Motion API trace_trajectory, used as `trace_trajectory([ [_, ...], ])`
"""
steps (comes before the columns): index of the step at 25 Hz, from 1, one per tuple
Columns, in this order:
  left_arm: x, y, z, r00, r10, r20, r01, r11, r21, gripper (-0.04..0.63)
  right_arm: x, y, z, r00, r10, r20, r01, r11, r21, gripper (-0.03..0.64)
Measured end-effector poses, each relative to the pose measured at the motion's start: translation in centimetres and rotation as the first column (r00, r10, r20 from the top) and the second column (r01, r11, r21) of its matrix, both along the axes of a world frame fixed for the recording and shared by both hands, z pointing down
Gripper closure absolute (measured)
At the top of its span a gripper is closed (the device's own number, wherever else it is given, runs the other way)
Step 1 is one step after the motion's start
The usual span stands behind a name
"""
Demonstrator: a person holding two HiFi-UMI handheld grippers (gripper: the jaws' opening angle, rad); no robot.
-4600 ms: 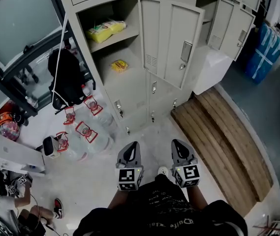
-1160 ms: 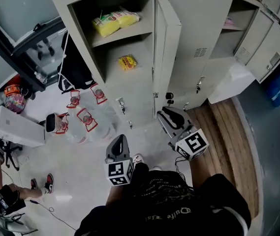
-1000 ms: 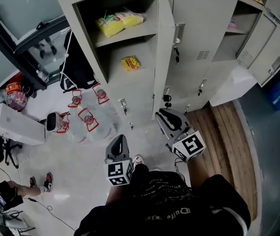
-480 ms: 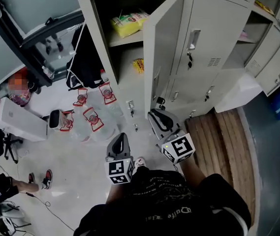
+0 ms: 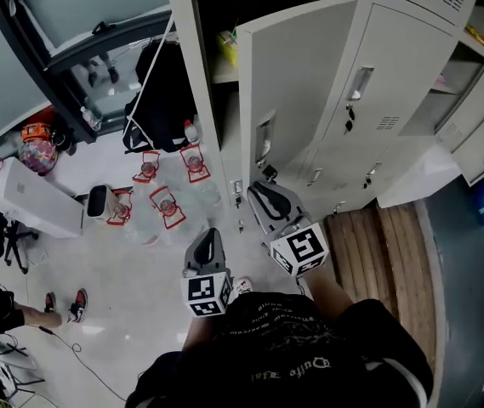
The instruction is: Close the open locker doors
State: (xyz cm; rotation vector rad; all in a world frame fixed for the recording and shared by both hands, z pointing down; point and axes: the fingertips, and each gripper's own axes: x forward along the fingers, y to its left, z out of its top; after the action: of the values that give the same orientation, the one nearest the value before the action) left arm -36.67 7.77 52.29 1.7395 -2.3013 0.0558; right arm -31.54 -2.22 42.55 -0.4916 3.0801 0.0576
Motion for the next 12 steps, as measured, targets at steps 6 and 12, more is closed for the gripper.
trace_trajectory([
  [6, -2.5, -1.1, -0.1, 1.0, -0.006, 0.007, 0.006, 1.0, 0.014, 0.588, -3.4, -1.4, 0.3, 1.0, 0.01, -0.026, -0.009, 0.999, 0.039, 0.565],
  [12, -5.0, -2.0, 0.0, 1.0, -0.017, 0.004, 0.017, 1.0, 0.025, 0.588, -5.8, -3.4, 1.0, 0.998, 0.044, -0.036, -0.043, 0.999, 0.025, 0.571],
])
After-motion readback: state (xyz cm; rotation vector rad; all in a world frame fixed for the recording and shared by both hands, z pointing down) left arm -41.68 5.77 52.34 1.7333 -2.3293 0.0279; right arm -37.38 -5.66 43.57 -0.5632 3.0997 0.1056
